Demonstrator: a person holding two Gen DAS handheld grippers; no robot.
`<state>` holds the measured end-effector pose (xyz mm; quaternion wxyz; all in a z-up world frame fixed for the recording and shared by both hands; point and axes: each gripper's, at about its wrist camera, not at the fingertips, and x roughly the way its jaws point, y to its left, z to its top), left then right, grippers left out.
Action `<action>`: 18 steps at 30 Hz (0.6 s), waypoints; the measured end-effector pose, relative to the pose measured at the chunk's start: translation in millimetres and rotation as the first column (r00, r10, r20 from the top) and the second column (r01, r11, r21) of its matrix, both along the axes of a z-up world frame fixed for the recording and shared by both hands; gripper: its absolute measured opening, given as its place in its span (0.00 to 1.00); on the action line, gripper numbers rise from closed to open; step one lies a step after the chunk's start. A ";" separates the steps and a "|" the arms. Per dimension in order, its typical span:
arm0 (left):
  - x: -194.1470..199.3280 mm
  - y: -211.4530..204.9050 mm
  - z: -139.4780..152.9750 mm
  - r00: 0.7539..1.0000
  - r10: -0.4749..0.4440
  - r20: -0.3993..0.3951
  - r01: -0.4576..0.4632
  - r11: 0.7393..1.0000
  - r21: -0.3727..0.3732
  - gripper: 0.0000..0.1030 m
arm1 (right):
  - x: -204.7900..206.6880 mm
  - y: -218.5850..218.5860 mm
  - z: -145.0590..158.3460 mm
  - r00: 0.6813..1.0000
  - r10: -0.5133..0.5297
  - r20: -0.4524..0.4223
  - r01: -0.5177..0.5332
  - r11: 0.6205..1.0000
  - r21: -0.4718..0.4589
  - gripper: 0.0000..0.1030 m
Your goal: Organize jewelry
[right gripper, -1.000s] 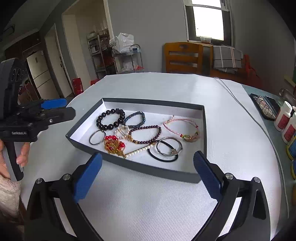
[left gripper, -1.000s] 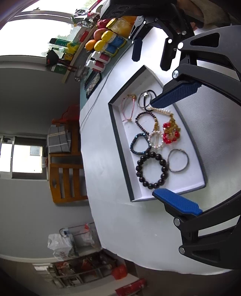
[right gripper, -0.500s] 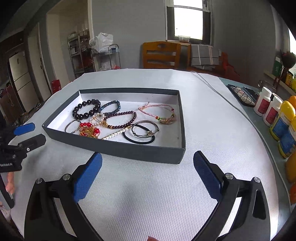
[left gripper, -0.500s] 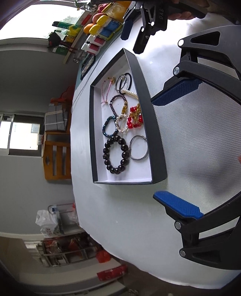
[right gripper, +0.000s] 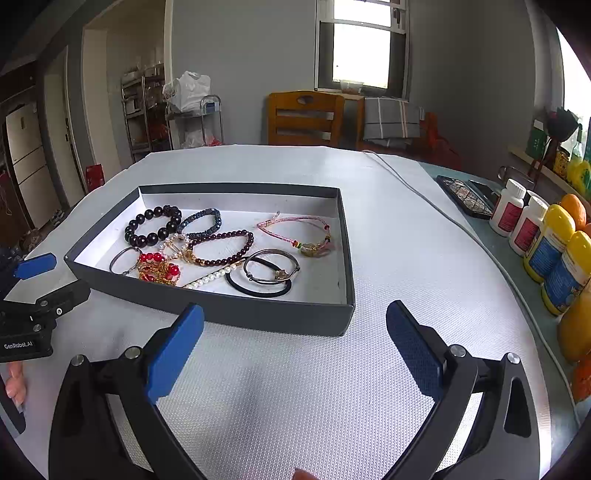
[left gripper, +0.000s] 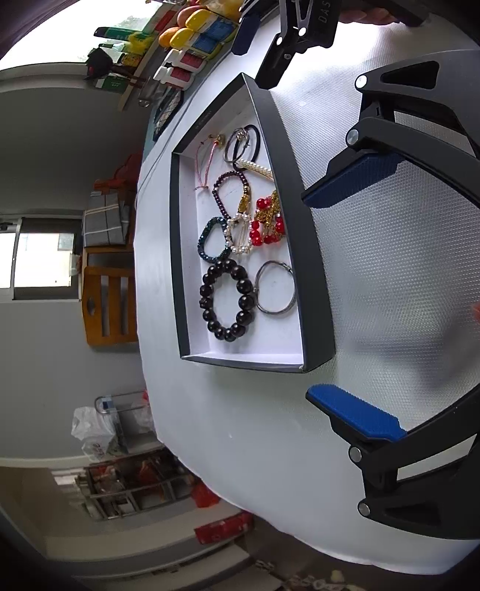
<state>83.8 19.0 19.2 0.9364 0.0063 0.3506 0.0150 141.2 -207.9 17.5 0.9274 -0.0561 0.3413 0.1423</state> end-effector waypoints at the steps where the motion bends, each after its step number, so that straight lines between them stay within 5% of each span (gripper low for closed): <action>1: 0.1 0.3 -0.1 1.000 0.001 -0.002 -0.001 1.000 -0.001 0.95 | -0.4 -0.2 0.4 1.000 0.001 0.001 -0.001 1.000 0.000 0.95; 18: -3.1 -6.1 2.7 1.000 -0.008 0.017 0.007 0.999 0.036 0.96 | 0.8 -3.9 1.5 1.000 -0.001 -0.006 0.001 1.000 0.028 0.95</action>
